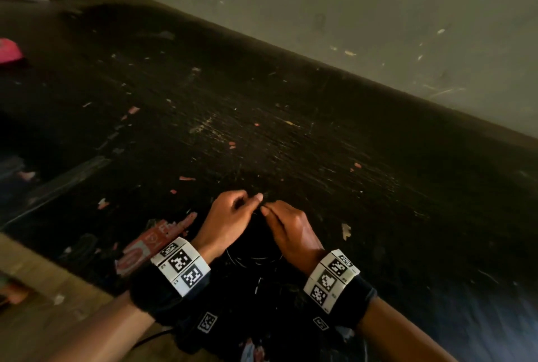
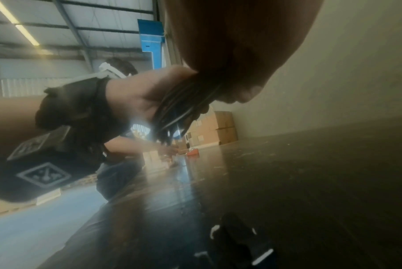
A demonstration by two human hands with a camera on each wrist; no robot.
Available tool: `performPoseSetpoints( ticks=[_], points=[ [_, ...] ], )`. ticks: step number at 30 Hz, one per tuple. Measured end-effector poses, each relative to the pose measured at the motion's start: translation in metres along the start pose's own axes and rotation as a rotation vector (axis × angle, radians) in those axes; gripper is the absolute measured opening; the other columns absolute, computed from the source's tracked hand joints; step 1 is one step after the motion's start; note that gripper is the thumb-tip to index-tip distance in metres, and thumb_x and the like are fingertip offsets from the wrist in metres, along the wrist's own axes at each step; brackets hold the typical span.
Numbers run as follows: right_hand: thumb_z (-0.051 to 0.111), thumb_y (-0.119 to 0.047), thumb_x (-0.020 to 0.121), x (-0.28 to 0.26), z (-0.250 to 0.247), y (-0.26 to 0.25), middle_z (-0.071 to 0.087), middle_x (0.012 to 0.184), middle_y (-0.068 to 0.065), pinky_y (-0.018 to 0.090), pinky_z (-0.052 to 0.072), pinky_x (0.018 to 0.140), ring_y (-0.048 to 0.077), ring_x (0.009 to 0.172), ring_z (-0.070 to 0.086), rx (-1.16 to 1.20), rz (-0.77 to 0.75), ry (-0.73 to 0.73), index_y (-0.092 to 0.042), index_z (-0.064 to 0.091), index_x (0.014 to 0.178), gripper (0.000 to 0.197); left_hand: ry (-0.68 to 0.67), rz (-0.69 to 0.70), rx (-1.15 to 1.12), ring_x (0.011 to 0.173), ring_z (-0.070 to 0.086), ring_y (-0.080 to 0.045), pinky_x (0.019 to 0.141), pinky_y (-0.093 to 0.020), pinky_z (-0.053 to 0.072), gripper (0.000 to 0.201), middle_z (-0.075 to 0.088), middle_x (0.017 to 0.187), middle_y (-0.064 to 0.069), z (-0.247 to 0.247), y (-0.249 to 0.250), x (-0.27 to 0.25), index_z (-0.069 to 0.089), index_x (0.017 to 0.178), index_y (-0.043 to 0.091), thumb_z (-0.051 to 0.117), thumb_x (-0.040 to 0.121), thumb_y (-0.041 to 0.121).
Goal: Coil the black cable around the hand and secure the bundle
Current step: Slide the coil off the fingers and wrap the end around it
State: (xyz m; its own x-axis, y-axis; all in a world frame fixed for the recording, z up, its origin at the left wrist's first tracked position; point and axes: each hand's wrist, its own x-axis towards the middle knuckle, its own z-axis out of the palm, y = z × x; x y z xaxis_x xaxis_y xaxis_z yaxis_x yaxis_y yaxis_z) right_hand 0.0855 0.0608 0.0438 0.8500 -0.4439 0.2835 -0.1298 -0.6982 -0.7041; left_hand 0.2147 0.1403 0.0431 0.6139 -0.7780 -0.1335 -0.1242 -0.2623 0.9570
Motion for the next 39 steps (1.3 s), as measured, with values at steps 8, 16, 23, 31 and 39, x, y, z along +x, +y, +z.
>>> performPoseSetpoints(
  ticks=[8,16,23,31,39],
  points=[
    [0.048,-0.028,0.095,-0.02,0.008,0.035,0.066,0.1,0.006,0.04,0.054,0.082,0.017,0.089,0.064,-0.211,0.251,-0.461,-0.014,0.064,0.101,0.023,0.041,-0.156,-0.048,0.039,0.037,-0.01,0.042,-0.026,0.028,0.035,0.041,0.035,0.008,-0.026,-0.035,-0.008,0.052,0.049,0.018,0.067,0.08,0.019],
    [0.048,-0.019,0.094,-0.024,0.017,0.025,0.055,0.116,0.013,0.036,0.05,0.086,0.027,0.101,0.059,-0.597,0.148,-0.789,-0.006,0.06,0.112,0.025,-0.007,-0.3,-0.195,0.031,0.032,-0.006,0.034,-0.018,0.022,0.029,0.037,0.034,0.01,-0.029,-0.039,-0.026,0.052,0.059,0.014,0.068,0.083,0.012],
    [0.055,-0.012,0.09,-0.035,-0.009,0.018,0.065,0.101,0.006,0.021,0.048,0.078,0.014,0.089,0.061,-0.282,0.277,-0.42,-0.011,0.067,0.099,0.016,-0.278,-0.329,-0.192,0.034,0.036,-0.005,0.033,-0.019,0.025,0.01,0.044,0.043,0.007,-0.009,-0.021,-0.041,0.062,0.083,0.01,0.067,0.085,0.018],
    [0.06,-0.005,0.086,-0.071,-0.064,-0.015,0.069,0.091,0.004,0.011,0.049,0.071,0.005,0.078,0.062,-0.205,0.152,-0.036,-0.01,0.069,0.098,0.016,-0.445,-0.046,-0.111,0.036,0.039,0.002,0.04,-0.016,0.029,0.021,0.045,0.042,0.01,0.05,0.015,-0.055,0.056,0.073,0.015,0.057,0.092,0.023],
    [0.055,-0.015,0.087,-0.113,-0.128,-0.014,0.068,0.081,0.009,0.036,0.054,0.064,0.021,0.071,0.063,-0.366,0.382,0.067,-0.008,0.065,0.083,0.012,-0.517,0.264,0.081,0.045,0.04,0.0,0.048,-0.021,0.033,0.031,0.047,0.045,0.012,0.114,0.056,-0.072,0.05,0.06,0.019,0.057,0.09,0.015]
  ],
)
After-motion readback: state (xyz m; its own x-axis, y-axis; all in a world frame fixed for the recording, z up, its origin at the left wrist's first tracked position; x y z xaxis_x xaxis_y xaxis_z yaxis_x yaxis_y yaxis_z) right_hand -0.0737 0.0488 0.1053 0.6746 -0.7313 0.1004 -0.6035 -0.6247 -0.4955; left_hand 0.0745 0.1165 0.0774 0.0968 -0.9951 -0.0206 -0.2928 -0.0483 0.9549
